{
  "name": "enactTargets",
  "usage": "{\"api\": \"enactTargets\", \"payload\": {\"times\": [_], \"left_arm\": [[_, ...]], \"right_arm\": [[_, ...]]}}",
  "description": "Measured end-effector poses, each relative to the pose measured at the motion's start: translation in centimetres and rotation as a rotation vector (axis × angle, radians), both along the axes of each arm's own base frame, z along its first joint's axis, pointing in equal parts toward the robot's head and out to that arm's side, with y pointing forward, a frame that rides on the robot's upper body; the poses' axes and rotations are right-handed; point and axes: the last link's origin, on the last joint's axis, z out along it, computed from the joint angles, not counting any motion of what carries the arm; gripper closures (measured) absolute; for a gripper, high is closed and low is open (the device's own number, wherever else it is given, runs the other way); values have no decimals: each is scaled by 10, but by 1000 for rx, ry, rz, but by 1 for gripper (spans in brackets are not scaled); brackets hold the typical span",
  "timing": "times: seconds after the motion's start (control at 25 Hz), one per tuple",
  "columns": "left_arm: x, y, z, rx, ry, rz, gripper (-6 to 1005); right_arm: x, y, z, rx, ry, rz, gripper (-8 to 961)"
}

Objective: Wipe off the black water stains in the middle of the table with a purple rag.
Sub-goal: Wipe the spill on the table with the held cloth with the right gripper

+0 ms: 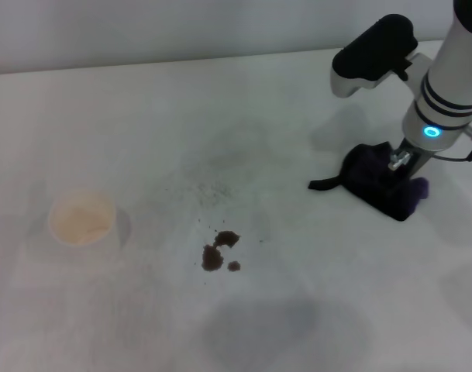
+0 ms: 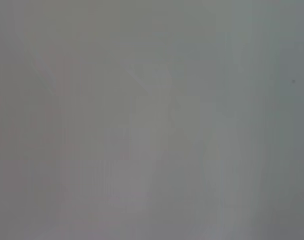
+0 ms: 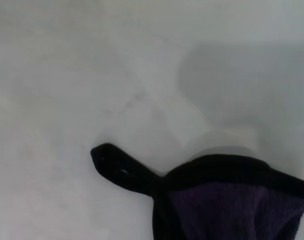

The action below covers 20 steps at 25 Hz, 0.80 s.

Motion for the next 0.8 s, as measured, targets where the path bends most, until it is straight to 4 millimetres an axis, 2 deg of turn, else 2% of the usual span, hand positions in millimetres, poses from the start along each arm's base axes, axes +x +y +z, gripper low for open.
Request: {"api": "enactTargets", "payload": {"times": [0.52,0.8], "left_arm": [[1,1,1,0,1,-8,124],[3,2,0,-6,3,-19,123]], "right_arm": [[-57,-8,-40,-93,114,106,826],[-90,-24,-77,-186,148,157,826]]}}
